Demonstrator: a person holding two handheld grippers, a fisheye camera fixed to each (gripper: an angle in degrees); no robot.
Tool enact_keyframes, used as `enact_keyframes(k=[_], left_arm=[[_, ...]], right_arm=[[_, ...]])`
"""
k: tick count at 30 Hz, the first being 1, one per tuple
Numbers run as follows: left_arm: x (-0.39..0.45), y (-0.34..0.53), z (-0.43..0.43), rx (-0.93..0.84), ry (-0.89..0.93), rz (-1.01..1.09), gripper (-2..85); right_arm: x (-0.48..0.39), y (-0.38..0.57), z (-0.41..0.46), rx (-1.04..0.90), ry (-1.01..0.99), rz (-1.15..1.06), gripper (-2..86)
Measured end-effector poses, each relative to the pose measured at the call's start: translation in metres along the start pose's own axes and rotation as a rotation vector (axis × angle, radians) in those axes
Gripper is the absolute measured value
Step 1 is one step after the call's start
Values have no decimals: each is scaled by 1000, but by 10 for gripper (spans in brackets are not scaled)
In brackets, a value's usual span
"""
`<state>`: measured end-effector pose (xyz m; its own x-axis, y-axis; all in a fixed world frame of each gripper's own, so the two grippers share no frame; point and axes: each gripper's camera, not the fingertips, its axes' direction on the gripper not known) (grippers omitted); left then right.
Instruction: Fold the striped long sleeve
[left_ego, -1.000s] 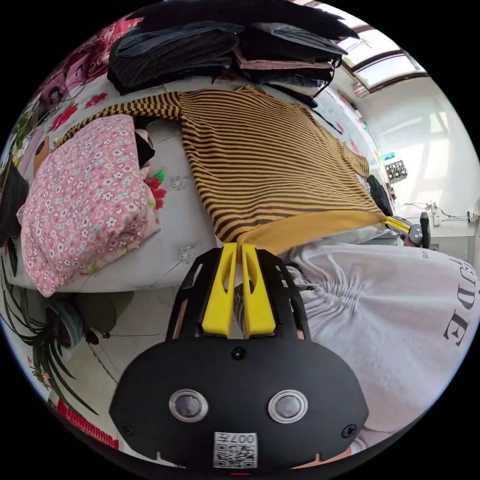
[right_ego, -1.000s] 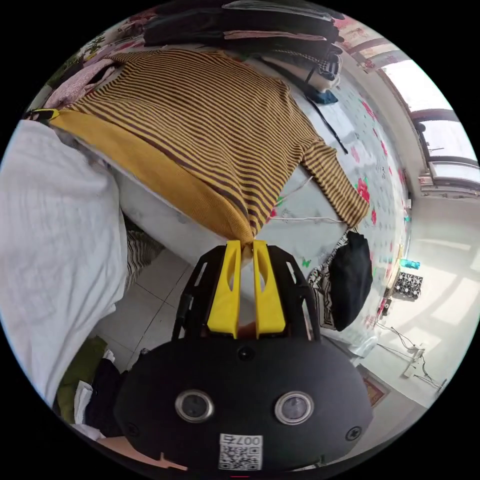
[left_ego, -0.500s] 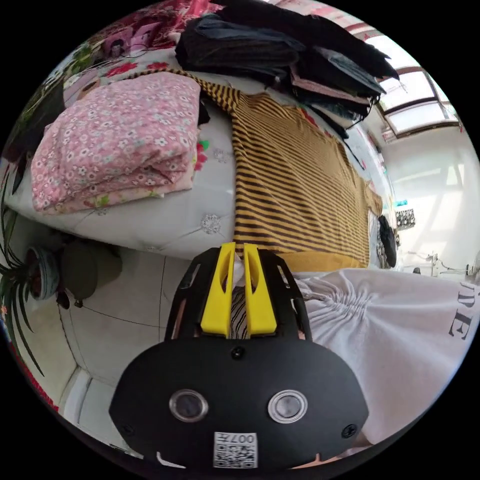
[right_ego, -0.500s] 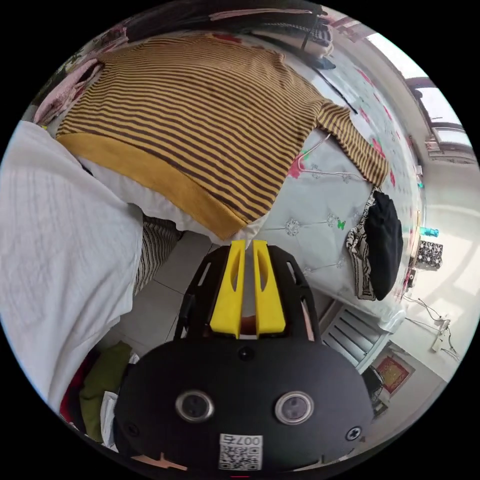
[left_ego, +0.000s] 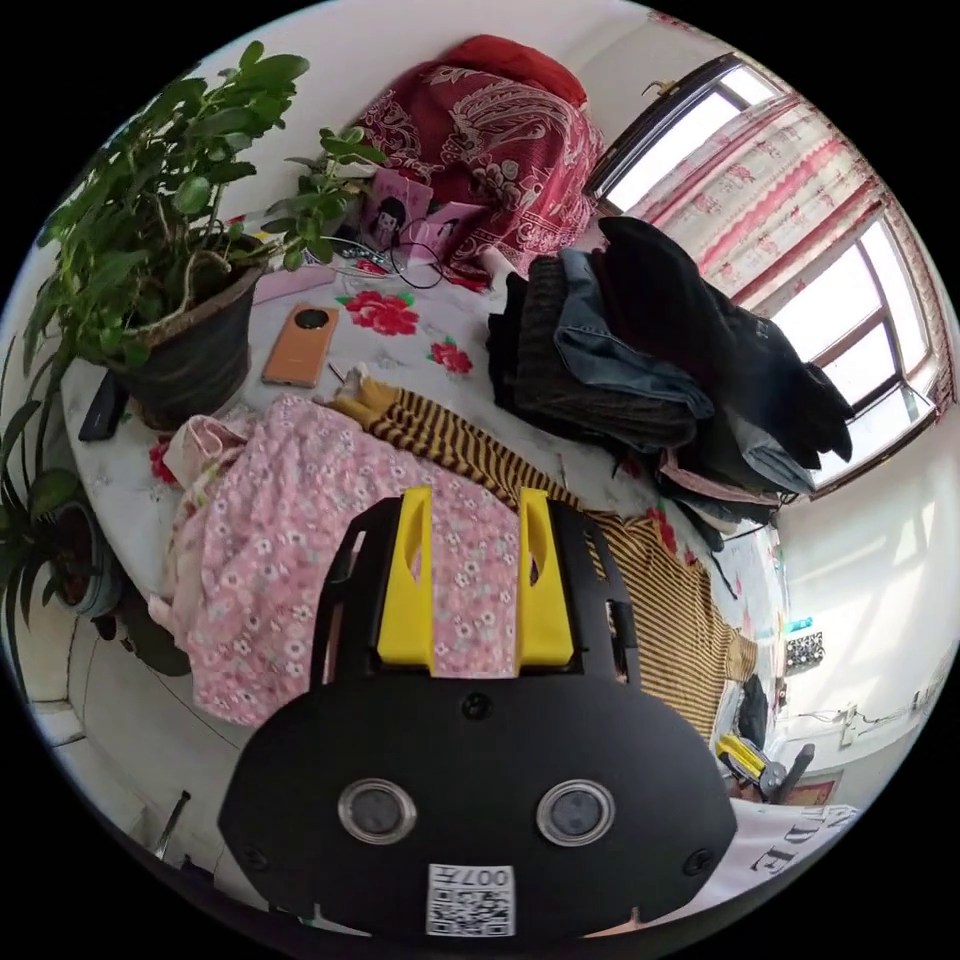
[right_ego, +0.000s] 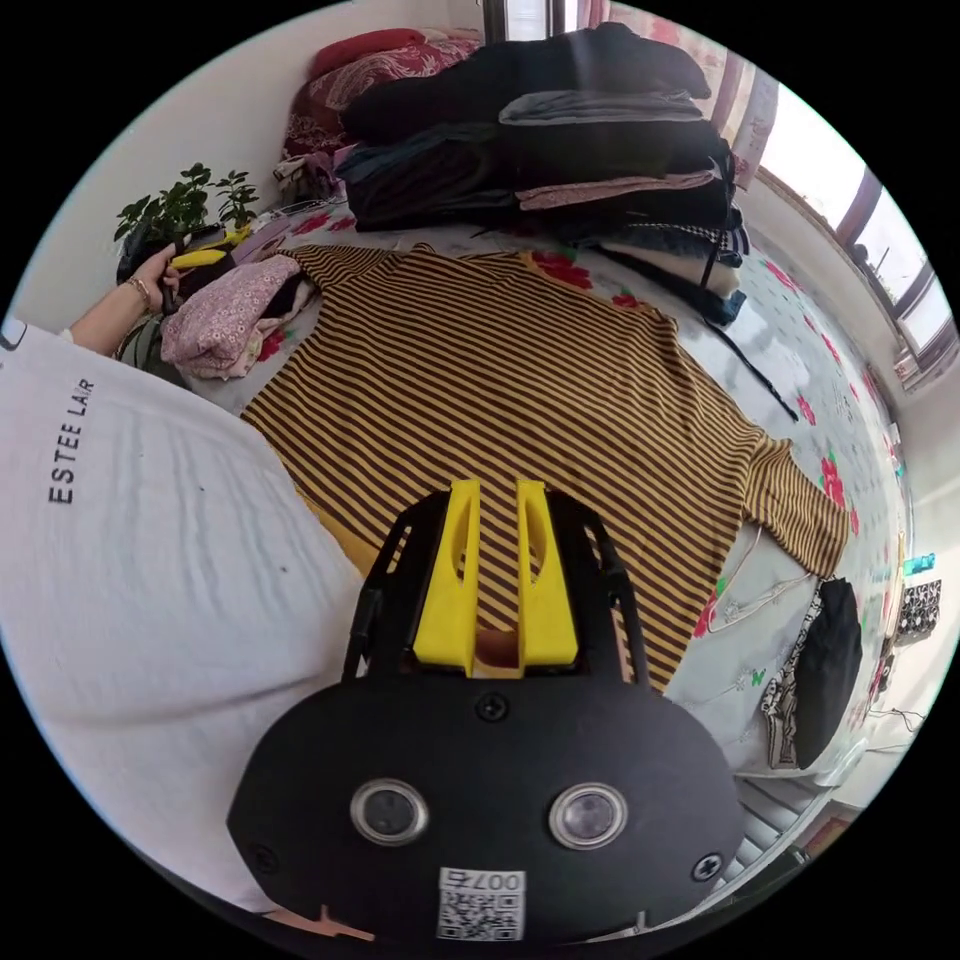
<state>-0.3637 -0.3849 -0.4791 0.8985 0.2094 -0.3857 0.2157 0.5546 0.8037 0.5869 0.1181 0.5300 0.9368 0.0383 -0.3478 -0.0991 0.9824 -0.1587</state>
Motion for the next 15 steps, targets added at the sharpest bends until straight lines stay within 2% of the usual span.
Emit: enact_keyframes(k=[6, 10, 12, 15], left_arm=[[-1, -67, 55, -114, -178, -107, 124], [14, -81, 102, -283, -363, -63, 97], [19, -80, 112, -310, -385, -65, 74], [28, -81, 101, -258, -349, -84, 20]], right_arm=[[2, -9, 7, -38, -34, 67, 16], [5, -15, 12, -68, -10, 89, 3], [6, -20, 12, -61, -3, 106, 0], [8, -23, 13, -56, -14, 129, -2]])
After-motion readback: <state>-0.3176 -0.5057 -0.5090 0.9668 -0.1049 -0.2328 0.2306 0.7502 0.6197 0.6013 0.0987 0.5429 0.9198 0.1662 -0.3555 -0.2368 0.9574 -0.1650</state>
